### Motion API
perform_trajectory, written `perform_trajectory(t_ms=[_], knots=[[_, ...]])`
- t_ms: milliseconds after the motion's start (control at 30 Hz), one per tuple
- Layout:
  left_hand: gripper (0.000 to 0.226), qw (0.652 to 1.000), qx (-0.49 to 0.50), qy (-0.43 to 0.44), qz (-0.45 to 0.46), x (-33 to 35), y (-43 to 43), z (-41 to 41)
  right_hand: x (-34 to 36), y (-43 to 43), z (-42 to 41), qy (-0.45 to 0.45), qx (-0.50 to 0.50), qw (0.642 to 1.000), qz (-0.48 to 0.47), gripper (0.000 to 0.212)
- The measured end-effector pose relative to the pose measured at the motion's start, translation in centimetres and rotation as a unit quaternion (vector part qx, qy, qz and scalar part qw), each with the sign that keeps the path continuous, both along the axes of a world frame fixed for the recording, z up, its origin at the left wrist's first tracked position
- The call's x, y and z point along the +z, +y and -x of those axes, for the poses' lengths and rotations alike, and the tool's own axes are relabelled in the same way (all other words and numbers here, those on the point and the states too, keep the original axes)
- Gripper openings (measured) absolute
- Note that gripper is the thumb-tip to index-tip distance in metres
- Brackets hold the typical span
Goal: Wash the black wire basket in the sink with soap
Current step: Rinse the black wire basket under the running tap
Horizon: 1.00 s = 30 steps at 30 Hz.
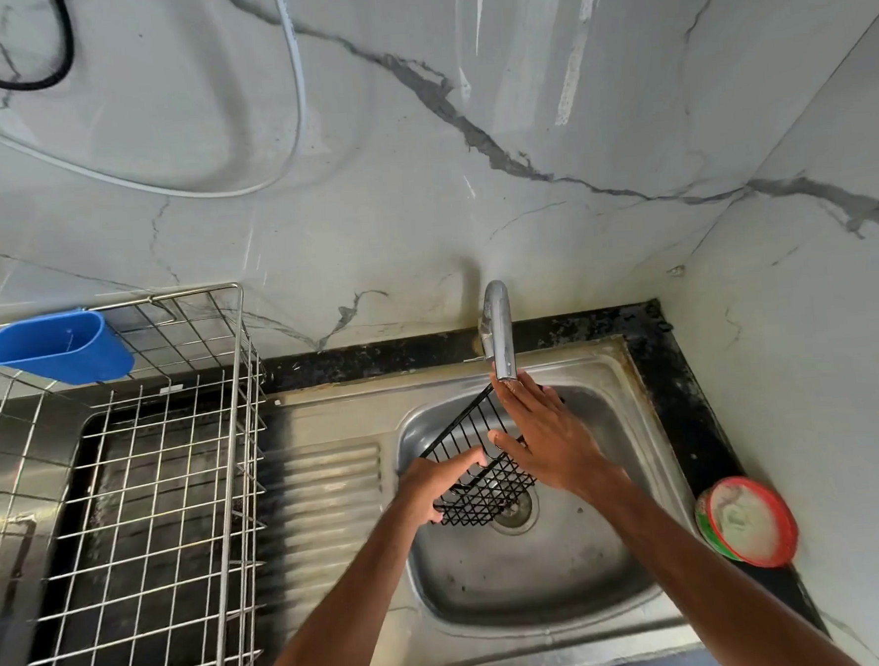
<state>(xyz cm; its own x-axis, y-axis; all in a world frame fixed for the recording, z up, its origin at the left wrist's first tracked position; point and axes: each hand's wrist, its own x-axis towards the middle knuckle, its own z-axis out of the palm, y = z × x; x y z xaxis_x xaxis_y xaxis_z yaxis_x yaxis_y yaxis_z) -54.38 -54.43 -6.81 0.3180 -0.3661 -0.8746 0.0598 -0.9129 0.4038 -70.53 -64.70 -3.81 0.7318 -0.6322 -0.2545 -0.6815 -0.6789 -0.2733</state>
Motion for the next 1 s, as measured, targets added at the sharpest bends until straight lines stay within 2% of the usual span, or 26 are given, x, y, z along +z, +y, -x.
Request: perform_trajectory(t_ms=[67,167,300,467,533,667,733,867,1000], knots=[[0.068,1.000,0.008,0.017,-0.006,-0.3,0.6,0.4,0.1,0.4,-0.2,-0.006,-0.019,0.999,-0.035,0.079],[0.091,0.999,0.029,0.042,-0.011,-0.5,1.6,1.0,0.5,0.7,-0.7,-0.019,-0.064,0.995,-0.078,0.087],[0.090,0.997,0.049,0.063,-0.011,-0.4,2.6,1.0,0.6,0.4,-0.8,-0.039,-0.088,0.985,-0.141,0.090],[0.105,0.995,0.071,0.067,-0.005,-0.2,2.7,0.3,0.8,-0.5,-0.8,-0.025,-0.133,0.967,-0.214,0.099],[0.104,0.995,0.078,0.068,-0.002,-0.1,2.4,0.0,0.8,-0.1,-1.6,-0.064,-0.118,0.973,-0.189,0.090],[0.094,0.992,0.096,0.079,0.002,0.4,2.2,-0.5,0.1,1.5,-2.7,-0.110,0.002,0.989,-0.098,0.065],[0.089,0.990,0.106,0.089,0.001,0.6,2.3,-0.6,-0.3,1.7,-2.8,-0.124,0.036,0.989,-0.066,0.060],[0.087,0.989,0.113,0.099,-0.011,0.8,2.1,-1.0,-0.8,1.0,-2.2,-0.169,0.017,0.983,-0.066,0.059],[0.080,0.986,0.125,0.111,-0.024,0.9,2.2,-1.1,-0.7,0.3,-1.6,-0.110,-0.010,0.991,-0.076,0.056]])
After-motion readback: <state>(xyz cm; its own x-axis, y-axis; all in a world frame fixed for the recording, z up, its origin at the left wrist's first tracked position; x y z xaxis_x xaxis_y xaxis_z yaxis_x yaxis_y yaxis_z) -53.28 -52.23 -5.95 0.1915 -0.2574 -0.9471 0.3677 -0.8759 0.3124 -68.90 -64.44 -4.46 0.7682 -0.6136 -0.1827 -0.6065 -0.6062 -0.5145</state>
